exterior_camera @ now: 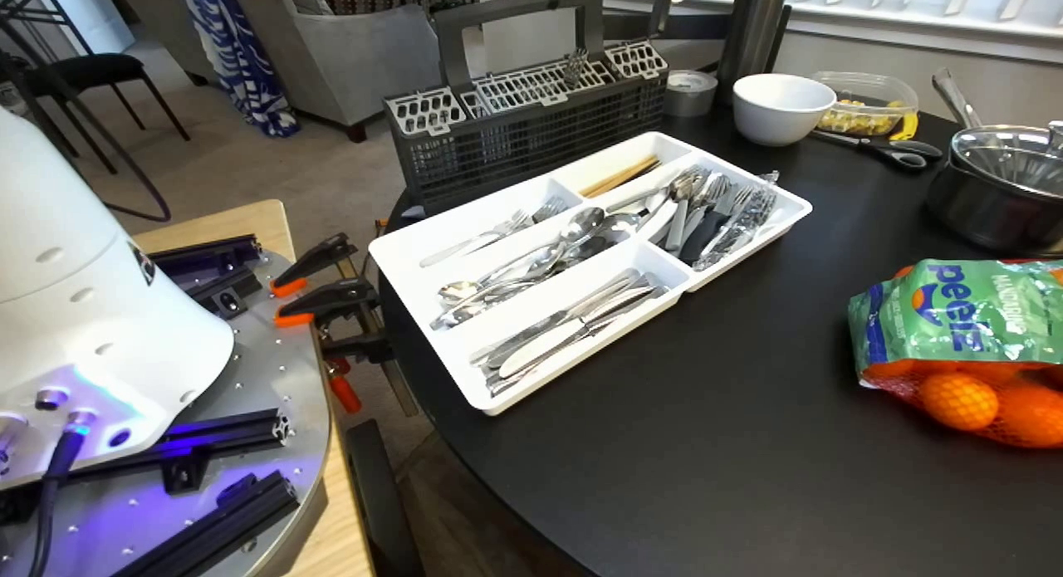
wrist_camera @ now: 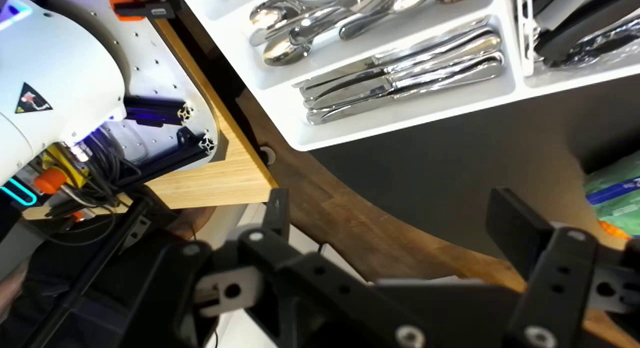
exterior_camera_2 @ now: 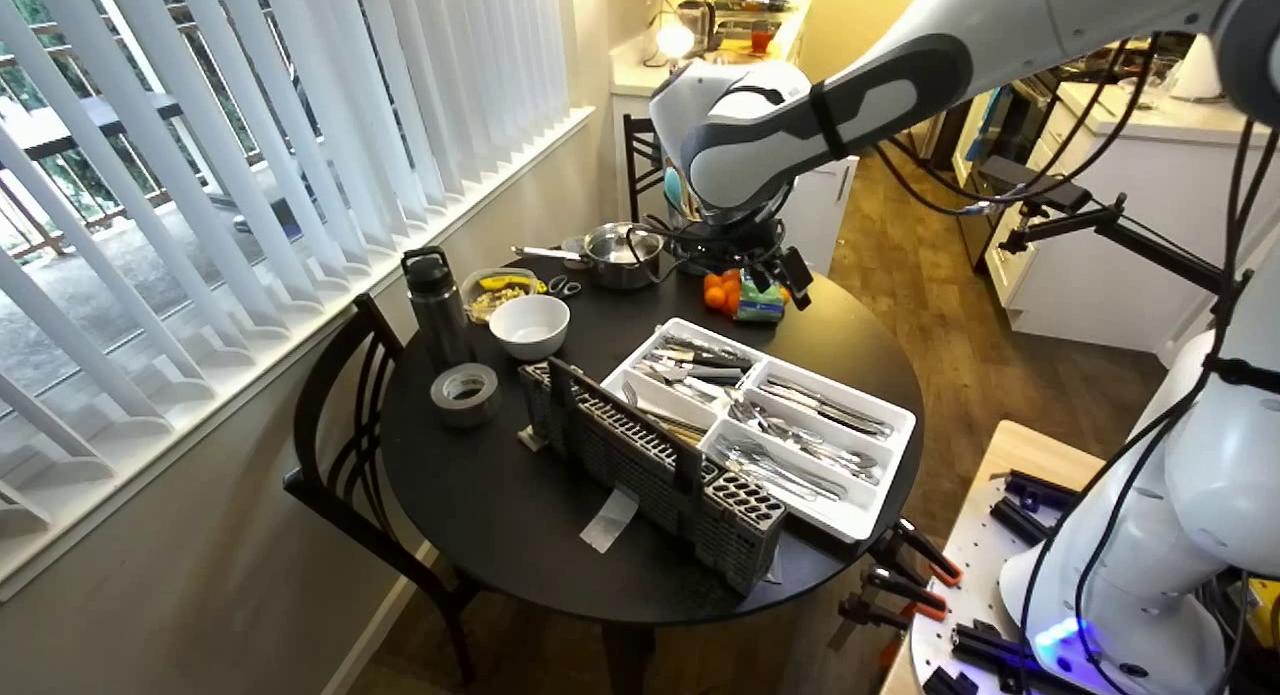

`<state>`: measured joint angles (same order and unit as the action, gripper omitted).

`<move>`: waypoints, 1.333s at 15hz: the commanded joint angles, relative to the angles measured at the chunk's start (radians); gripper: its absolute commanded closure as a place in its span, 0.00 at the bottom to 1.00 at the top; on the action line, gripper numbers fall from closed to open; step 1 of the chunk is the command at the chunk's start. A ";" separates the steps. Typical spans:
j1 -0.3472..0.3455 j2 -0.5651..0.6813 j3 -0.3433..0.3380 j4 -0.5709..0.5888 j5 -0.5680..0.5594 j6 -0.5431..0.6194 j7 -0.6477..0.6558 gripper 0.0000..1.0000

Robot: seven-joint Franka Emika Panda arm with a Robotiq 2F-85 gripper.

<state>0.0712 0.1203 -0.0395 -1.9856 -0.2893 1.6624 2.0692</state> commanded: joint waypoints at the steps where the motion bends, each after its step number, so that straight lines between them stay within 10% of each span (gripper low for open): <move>1: 0.005 -0.218 0.042 -0.244 -0.034 0.171 -0.038 0.00; 12: 0.001 -0.307 0.077 -0.395 0.072 0.672 -0.332 0.00; 20: -0.001 -0.164 0.059 -0.263 0.461 0.532 -0.897 0.00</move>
<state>0.0806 -0.0980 0.0226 -2.3214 0.0640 2.2831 1.3498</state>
